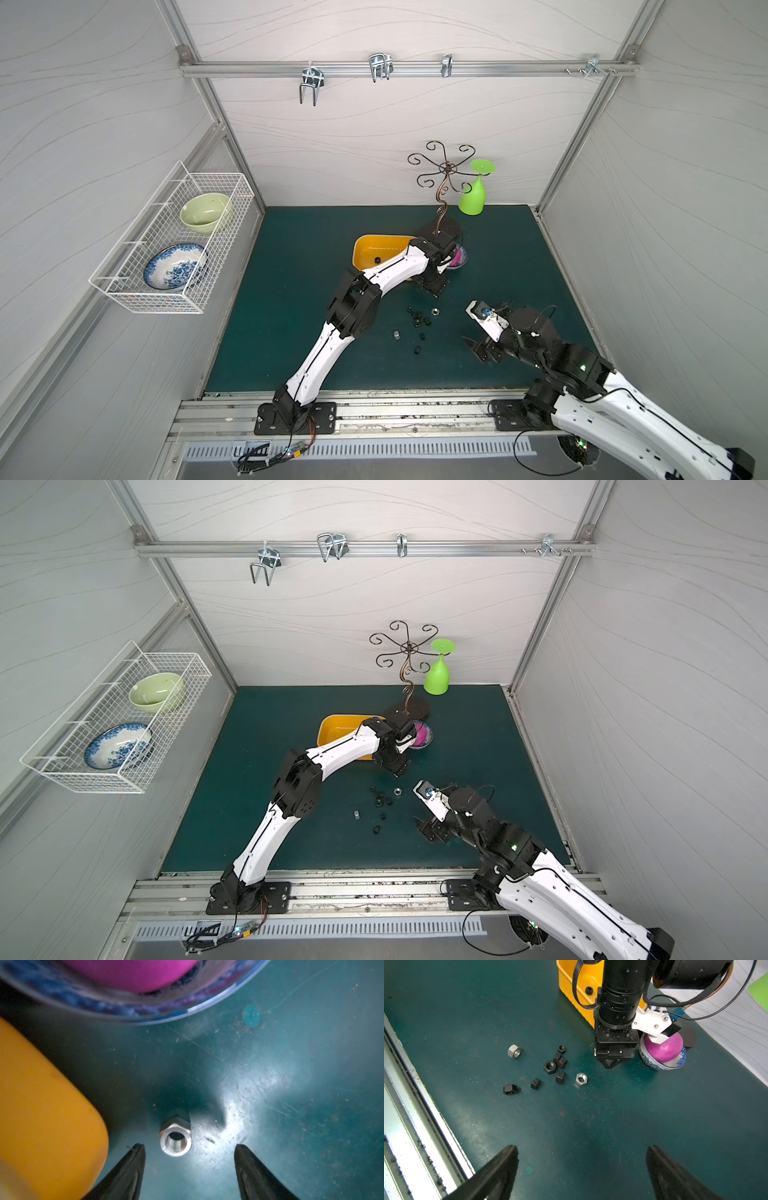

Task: Put the nuts on the desktop into the storage box
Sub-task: Pick up the nut from the center of the board.

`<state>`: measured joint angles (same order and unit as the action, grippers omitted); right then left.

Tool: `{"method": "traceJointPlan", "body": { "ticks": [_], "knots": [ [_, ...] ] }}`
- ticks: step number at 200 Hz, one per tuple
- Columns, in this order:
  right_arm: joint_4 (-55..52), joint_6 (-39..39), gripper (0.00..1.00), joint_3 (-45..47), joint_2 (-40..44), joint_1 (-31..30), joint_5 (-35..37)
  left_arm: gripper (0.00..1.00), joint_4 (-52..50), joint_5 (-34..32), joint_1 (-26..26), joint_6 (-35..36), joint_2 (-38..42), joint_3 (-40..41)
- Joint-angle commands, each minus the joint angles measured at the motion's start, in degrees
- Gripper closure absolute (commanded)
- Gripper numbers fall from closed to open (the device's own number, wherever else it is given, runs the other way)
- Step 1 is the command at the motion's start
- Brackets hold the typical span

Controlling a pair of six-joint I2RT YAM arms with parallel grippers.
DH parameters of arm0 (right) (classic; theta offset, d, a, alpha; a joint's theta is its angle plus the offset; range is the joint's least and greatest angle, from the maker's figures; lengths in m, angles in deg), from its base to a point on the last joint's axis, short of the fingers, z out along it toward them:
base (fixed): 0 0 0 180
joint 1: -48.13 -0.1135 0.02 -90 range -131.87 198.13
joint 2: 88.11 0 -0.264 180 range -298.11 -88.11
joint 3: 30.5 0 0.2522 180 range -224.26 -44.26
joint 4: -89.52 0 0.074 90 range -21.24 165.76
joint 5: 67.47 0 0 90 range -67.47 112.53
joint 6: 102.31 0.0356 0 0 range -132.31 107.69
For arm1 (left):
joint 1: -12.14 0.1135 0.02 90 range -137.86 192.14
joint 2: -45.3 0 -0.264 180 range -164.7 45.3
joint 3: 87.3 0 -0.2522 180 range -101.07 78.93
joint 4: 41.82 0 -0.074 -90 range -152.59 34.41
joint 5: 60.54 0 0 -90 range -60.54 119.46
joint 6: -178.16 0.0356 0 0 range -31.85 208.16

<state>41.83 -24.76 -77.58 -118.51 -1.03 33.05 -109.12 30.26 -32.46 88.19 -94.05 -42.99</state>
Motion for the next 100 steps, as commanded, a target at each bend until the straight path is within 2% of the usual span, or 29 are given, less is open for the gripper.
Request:
{"method": "traceJointPlan", "body": {
  "ticks": [1, 24, 39, 62, 74, 100],
  "knots": [
    [0.58, 1.02, 0.01, 0.08, 1.14, -0.39, 0.95, 0.29, 0.54, -0.25, -0.18, 0.75, -2.15, -1.95],
    [0.55, 1.02, 0.01, 0.10, 1.21, -0.32, 0.75, 0.32, 0.67, -0.92, -0.14, 0.72, -2.65, -1.98],
    [0.60, 1.02, 0.01, 0.08, 1.14, -0.38, 0.76, 0.40, 0.70, -1.01, -0.15, 0.72, -2.68, -1.97],
    [0.54, 1.02, 0.01, 0.03, 1.18, -0.39, 0.65, 0.42, 0.62, 0.24, -0.18, 0.80, -2.57, -1.93],
    [0.54, 1.02, 0.01, 0.12, 1.16, -0.39, 0.59, 0.47, 0.76, 0.34, -0.19, 0.94, -2.61, -1.92],
    [0.48, 1.02, 0.01, 0.14, 0.91, -0.33, 0.29, 0.50, 1.28, -1.24, -0.19, 0.42, -2.64, -1.84]
  ]
}}
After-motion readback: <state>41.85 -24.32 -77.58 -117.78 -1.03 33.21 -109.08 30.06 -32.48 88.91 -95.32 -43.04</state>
